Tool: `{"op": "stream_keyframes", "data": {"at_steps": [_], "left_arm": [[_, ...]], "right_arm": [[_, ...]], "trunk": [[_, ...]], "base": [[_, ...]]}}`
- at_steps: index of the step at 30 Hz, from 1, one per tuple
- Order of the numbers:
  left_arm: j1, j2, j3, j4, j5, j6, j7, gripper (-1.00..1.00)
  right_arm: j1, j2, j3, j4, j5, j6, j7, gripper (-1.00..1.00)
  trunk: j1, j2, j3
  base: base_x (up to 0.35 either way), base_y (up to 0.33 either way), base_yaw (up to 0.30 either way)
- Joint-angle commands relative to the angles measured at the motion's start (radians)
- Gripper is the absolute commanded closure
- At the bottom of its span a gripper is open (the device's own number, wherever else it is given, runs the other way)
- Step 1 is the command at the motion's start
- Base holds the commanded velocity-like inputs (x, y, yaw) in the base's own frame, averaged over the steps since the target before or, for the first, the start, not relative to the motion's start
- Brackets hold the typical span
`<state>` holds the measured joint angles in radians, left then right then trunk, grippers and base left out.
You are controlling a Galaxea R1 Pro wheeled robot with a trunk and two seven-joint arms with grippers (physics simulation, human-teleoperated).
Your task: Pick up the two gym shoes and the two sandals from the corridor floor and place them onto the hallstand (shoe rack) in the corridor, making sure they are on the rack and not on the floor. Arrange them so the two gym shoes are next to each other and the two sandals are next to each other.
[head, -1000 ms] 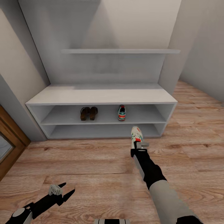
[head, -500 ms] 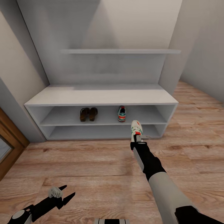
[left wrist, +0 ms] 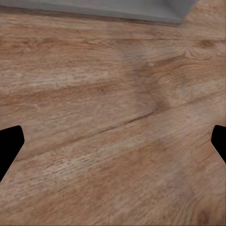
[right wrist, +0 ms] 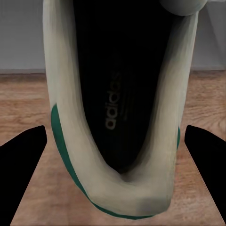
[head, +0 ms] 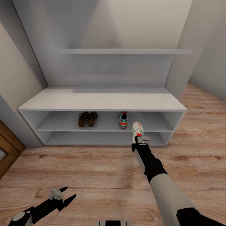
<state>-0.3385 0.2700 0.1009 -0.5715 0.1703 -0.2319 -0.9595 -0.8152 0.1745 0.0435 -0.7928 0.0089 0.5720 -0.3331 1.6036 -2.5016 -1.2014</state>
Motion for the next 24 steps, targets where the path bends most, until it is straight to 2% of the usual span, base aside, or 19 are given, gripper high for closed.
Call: {"op": "stream_keyframes", "data": {"at_steps": [1, 7, 15, 24], "left_arm": [[-0.001, 0.0, 0.001, 0.001, 0.001, -0.004, -0.004, -1.0], [-0.001, 0.001, 0.002, 0.001, 0.001, -0.005, -0.005, -1.0], [-0.001, 0.0, 0.001, 0.001, 0.001, -0.004, -0.007, -1.0], [0.0, 0.0, 0.0, 0.001, 0.001, -0.002, -0.007, -1.0]], "right_arm": [[0.0, 0.0, 0.002, -0.001, 0.002, 0.006, -0.004, 1.0], [0.001, 0.0, 0.002, 0.004, 0.003, 0.006, -0.005, 1.0], [0.001, 0.0, 0.001, 0.083, 0.002, 0.006, -0.006, 1.0], [0.001, 0.0, 0.002, 0.084, 0.001, 0.006, -0.005, 1.0]], "trunk": [[0.0, 0.0, -0.001], [0.0, 0.0, -0.001], [0.0, 0.0, -0.001], [0.0, 0.0, -0.001]], "base": [[0.071, -0.055, 0.024], [0.02, -0.015, 0.007], [0.023, -0.002, 0.0], [0.201, -0.108, 0.0]]}}
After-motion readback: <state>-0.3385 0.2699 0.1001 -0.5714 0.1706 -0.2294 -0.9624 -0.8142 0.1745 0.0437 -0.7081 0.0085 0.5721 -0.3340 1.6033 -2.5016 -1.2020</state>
